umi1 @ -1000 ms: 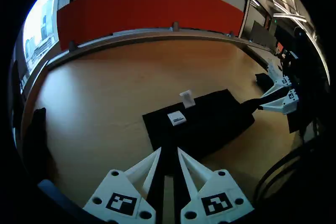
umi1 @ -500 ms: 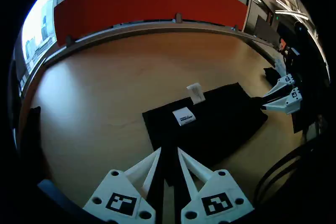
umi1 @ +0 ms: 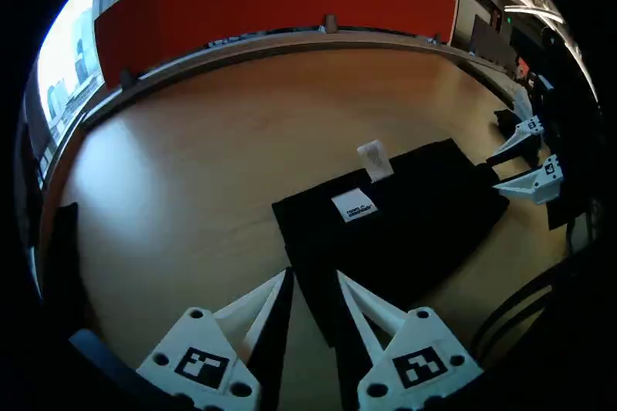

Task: Fold towel

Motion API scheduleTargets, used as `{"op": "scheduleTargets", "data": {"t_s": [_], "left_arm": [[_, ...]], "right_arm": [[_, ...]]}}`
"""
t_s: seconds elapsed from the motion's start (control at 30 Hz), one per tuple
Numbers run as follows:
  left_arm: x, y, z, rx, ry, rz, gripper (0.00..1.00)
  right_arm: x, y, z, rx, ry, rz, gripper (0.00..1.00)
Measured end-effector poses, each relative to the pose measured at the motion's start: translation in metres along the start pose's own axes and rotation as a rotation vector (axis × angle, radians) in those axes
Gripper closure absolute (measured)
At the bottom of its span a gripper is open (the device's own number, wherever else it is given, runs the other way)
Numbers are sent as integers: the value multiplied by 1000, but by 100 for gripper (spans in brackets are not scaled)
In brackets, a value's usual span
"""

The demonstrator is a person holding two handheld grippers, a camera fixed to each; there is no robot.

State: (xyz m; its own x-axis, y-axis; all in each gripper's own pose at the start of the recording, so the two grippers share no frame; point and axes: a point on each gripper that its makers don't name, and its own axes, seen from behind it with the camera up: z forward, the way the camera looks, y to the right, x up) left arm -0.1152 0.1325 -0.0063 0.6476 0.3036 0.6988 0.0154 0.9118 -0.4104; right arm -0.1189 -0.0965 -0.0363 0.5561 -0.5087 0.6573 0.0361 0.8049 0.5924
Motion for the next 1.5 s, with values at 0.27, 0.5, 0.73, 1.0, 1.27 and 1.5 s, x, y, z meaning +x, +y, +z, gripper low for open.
{"op": "scheduleTargets", "data": {"t_s": [0.27, 0.5, 0.73, 1.0, 1.27, 1.5], "left_arm": [[5, -4, 3, 17, 0, 23, 59], [15, -14, 9, 39, 0, 56, 48], [30, -26, 11, 64, 16, 55, 31], [45, -39, 2, 94, 51, 41, 10], [42, -38, -8, 95, 53, 31, 10], [33, -27, -14, 75, 47, 23, 10]], "right_arm": [[5, 11, 2, -23, 8, -1, 18], [17, 23, 6, -46, 22, -1, 17], [32, 38, 10, -73, 40, -3, 16], [48, 51, 9, -99, 70, 4, 15], [52, 51, 1, -104, 80, -4, 13], [39, 39, -7, -95, 80, 6, 2]]}}
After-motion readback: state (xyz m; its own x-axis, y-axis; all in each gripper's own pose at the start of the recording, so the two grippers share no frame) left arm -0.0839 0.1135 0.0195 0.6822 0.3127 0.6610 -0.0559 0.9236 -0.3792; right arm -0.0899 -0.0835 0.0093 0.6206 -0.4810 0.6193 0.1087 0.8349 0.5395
